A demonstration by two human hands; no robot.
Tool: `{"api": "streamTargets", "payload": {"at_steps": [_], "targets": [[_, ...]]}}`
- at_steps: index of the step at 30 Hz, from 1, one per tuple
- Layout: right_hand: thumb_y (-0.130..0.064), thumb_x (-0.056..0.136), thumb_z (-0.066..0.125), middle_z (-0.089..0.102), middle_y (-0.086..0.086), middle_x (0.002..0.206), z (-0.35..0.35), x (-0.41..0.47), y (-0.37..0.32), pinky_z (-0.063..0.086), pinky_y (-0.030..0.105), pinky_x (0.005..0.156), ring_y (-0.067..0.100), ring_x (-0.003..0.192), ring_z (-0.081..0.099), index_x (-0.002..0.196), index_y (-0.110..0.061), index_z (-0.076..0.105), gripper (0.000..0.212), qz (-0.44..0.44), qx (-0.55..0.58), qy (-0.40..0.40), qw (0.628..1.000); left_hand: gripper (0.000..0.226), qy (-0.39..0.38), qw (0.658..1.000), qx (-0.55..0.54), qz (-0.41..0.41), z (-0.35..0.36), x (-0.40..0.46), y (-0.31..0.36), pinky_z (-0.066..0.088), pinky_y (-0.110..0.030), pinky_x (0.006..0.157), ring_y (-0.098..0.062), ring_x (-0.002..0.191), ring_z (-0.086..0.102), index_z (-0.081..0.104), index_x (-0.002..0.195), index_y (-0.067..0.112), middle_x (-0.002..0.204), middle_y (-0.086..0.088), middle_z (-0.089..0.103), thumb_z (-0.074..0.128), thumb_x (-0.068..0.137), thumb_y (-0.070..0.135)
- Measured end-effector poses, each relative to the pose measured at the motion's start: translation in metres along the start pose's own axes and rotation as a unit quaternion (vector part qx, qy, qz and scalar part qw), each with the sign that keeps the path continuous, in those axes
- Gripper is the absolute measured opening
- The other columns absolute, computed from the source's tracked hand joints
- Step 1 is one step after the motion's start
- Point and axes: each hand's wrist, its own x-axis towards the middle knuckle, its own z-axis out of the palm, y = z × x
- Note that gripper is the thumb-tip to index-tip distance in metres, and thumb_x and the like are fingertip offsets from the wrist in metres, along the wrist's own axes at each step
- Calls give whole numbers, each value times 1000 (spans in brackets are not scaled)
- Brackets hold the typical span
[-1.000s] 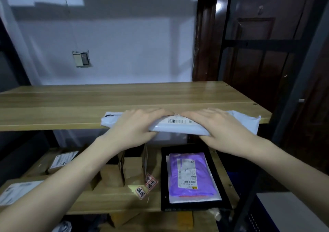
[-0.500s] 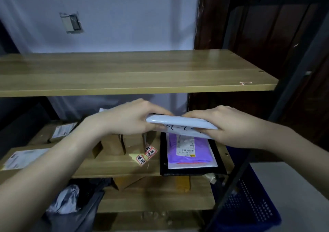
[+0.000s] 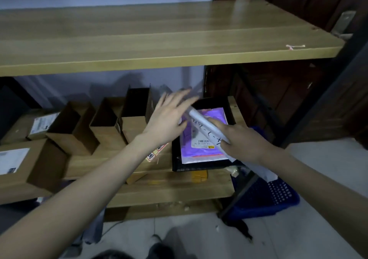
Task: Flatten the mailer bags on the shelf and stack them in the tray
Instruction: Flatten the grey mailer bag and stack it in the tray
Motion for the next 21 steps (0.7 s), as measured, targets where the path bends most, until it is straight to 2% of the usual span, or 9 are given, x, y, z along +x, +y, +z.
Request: {"api": "streamTargets", "payload": {"at_steps": [1, 3, 5, 7, 10, 15, 19, 21], "targets": [[-16, 91, 44, 42, -5, 70, 6, 4, 8, 38, 33, 57, 23, 60, 45, 149, -32, 9, 69, 23, -7, 7, 1000, 70, -5, 1000, -7, -20, 8, 2, 0, 9, -44, 116, -22, 141, 24, 33, 144, 23, 153, -1, 28, 62, 81, 16], [-16, 92, 44, 57, 8, 93, 15, 13, 24, 43, 37, 65, 34, 76, 56, 149, -28, 8, 68, 74, -29, 30, 996, 75, -33, 997, -30, -55, 23, 5, -1, 10, -46, 116, -23, 144, 17, 21, 148, 20, 156, -5, 19, 59, 84, 17], [-14, 91, 44, 57, 16, 114, 24, 22, 41, 44, 39, 71, 40, 90, 60, 149, -22, 9, 69, 125, -53, 65, 989, 75, -88, 992, -42, -80, 40, 5, -4, 9, -47, 117, -23, 146, 9, 14, 150, 19, 158, -6, 9, 56, 88, 24], [-13, 91, 44, 51, 20, 127, 32, 33, 56, 40, 38, 69, 42, 94, 60, 150, -17, 9, 69, 173, -62, 85, 979, 74, -140, 983, -51, -108, 61, 4, -8, 8, -49, 118, -23, 146, 4, 10, 151, 20, 159, -6, 1, 52, 91, 33], [-14, 92, 43, 55, 19, 122, 49, 54, 72, 36, 35, 68, 40, 97, 62, 150, -13, 4, 70, 214, -84, 80, 970, 71, -188, 965, -79, -164, 91, 4, -13, 5, -48, 116, -24, 147, 3, 5, 151, 23, 159, -2, -4, 42, 94, 47], [-14, 93, 43, 58, 17, 123, 78, 82, 84, 44, 38, 74, 37, 103, 62, 149, -10, 1, 71, 265, -86, 52, 959, 68, -193, 948, -106, -229, 122, 13, -18, 6, -48, 117, -25, 146, 4, 6, 151, 25, 159, 0, -4, 35, 95, 51], [-44, 99, 24, 52, 20, 131, 85, 84, 78, 42, 44, 88, 40, 115, 52, 147, -14, 22, 56, 275, 61, 50, 958, 67, -227, 907, -193, -299, 134, 16, -25, 17, -51, 115, -31, 145, 11, 3, 150, 30, 159, -1, -2, 29, 95, 57], [-47, 99, 18, 51, 22, 131, 86, 83, 83, 40, 44, 96, 40, 119, 49, 138, -10, 37, 57, 291, 135, 49, 946, 67, -242, 892, -230, -305, 137, 14, -27, 27, -50, 112, -33, 141, 23, 0, 149, 34, 158, -2, 3, 27, 94, 60]]}}
